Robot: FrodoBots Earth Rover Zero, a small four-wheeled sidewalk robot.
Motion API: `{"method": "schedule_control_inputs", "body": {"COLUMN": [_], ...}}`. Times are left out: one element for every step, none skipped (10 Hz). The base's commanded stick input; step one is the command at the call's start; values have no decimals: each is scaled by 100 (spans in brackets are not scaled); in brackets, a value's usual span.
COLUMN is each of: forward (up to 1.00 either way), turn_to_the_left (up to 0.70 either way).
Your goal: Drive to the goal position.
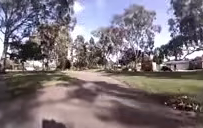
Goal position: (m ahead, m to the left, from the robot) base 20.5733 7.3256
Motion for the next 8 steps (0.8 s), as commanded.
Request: {"method": "schedule_control_inputs", "body": {"forward": [100, 100, 100, 100, 100, 100, 100, 100], "turn_to_the_left": [0, 0, 0, 0, 0, 0, 15, 23]}}
